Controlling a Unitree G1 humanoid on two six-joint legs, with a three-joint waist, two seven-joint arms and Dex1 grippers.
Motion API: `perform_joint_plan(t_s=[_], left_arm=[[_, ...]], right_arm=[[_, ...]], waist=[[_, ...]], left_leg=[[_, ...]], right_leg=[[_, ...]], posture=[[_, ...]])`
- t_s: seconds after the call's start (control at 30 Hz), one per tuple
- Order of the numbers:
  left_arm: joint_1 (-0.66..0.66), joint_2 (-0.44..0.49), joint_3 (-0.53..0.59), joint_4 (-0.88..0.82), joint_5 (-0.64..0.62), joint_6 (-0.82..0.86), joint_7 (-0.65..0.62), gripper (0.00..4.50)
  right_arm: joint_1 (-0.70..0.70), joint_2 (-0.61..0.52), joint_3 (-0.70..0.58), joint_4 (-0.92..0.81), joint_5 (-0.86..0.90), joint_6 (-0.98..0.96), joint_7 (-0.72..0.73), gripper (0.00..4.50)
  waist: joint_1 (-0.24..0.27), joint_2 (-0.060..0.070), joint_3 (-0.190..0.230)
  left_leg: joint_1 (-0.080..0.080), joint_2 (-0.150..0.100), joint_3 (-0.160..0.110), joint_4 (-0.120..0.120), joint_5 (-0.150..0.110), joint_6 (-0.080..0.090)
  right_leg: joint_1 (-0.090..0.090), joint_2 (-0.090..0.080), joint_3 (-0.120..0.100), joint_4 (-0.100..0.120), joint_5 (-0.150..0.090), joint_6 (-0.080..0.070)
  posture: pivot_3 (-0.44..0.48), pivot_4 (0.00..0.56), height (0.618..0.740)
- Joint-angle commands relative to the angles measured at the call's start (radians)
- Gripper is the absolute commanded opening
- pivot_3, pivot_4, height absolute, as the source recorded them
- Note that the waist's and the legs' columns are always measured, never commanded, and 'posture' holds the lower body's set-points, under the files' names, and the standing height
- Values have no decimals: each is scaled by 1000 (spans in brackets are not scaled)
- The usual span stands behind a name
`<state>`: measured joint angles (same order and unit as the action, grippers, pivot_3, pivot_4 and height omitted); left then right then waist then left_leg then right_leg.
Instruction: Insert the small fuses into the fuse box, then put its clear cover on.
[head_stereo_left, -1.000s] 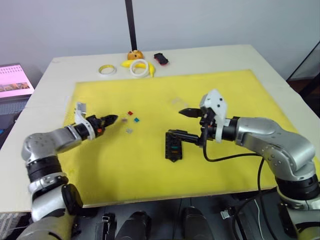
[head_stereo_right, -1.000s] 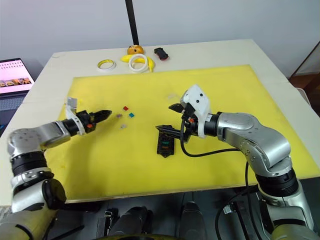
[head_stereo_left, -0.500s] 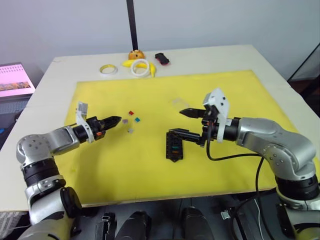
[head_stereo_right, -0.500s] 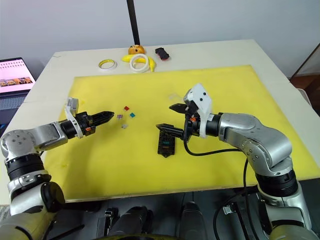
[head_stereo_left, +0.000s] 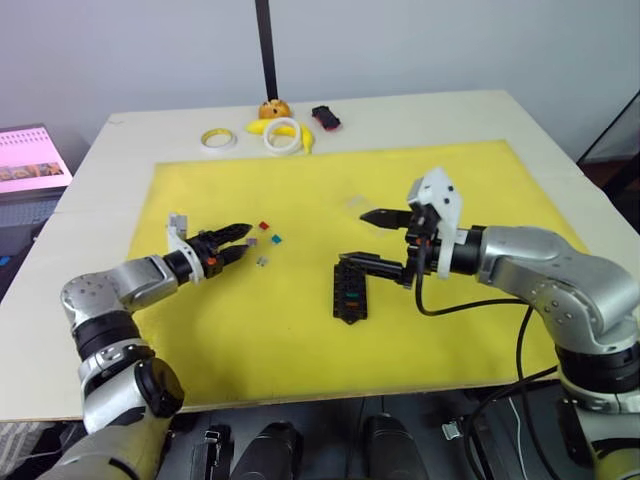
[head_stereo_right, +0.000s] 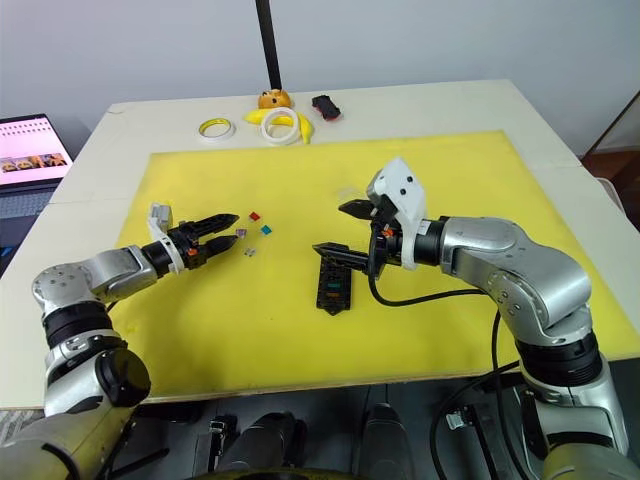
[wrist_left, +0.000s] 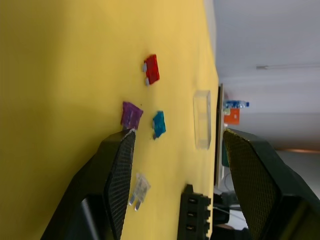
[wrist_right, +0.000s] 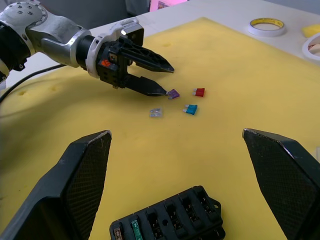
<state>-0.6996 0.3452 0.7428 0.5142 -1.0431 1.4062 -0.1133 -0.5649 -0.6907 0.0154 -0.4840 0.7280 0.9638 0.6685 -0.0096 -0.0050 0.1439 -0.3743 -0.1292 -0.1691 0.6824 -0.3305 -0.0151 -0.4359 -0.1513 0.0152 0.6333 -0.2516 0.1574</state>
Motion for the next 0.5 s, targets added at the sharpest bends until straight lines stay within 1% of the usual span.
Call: perform_joint_plan(t_s=[0.03, 0.23, 0.37, 0.5], left_arm=[[0, 16, -41, 7, 43, -45, -26, 2927], [5, 64, -61, 41, 46, -18, -98, 2927], [18, 109, -49, 40, 28, 39, -122, 2927], [20, 106, -51, 37, 28, 59, -134, 2927]], right_arm=[[-11, -2, -11, -18, -5, -12, 0, 4500], [0, -1, -21, -21, -7, -10, -8, 4500], [14, -20, -26, -27, -3, -8, 7, 4500], [18, -27, -28, -23, -1, -9, 11, 4500]], waist=[[0, 0, 0], [-2, 0, 0], [-6, 0, 0], [-4, 0, 0]], left_leg=[[0, 0, 0, 0, 0, 0], [1, 0, 0, 0, 0, 0], [0, 0, 0, 0, 0, 0], [0, 0, 0, -1, 0, 0]], right_leg=[[0, 0, 0, 0, 0, 0], [0, 0, 0, 0, 0, 0], [0, 0, 0, 1, 0, 0], [-1, 0, 0, 1, 0, 0]], posture=[[0, 150, 740], [0, 150, 740], [0, 150, 740], [0, 150, 740]])
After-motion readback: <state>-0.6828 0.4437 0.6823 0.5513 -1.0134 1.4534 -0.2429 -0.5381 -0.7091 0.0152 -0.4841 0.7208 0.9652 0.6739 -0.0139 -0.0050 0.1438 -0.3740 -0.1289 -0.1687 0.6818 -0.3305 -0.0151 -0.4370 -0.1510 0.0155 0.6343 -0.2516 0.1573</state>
